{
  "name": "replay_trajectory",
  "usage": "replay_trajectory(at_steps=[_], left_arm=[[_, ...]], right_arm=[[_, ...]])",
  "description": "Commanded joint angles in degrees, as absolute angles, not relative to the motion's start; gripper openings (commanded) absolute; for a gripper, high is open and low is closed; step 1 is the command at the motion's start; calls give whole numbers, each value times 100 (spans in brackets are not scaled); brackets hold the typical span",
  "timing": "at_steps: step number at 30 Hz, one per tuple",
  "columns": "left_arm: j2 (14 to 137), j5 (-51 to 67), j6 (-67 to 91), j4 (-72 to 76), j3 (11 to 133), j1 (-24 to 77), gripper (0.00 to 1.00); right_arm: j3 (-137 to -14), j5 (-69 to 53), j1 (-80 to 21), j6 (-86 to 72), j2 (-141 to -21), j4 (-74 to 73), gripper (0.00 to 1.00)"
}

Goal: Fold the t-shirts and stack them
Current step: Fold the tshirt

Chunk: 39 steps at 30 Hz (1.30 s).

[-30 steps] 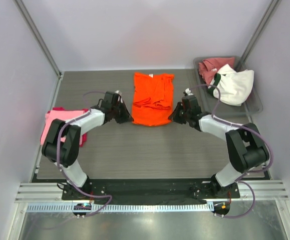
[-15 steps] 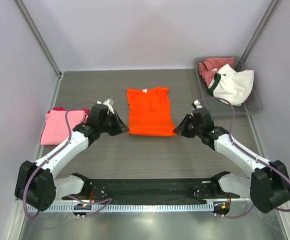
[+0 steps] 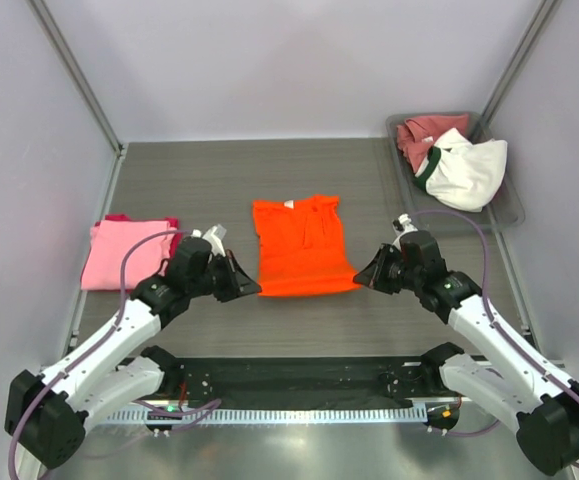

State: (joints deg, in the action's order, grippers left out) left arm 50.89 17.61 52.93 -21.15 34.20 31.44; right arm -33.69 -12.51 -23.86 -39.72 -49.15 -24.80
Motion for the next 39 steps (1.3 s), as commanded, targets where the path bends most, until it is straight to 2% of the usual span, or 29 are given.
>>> replay_trajectory(at_steps=[1, 8, 25, 39], left_arm=[[5185, 1916, 5344, -2329, 3743, 3138, 0], [5774, 1582, 4931, -2742, 4552, 3024, 0], [7821, 1855, 4685, -2558, 6380, 2022, 0], [10106, 2021, 4816, -2268, 8006, 1380, 0]], right_arm=[[-3954, -976, -2373, -3736, -5000, -2725, 1], [-4657, -703, -2382, -3428, -5703, -2716, 1], [-6556, -185, -2136, -2857, -8067, -2259, 1], [-8155, -1019, -1547, -2820, -10369, -1301, 1]])
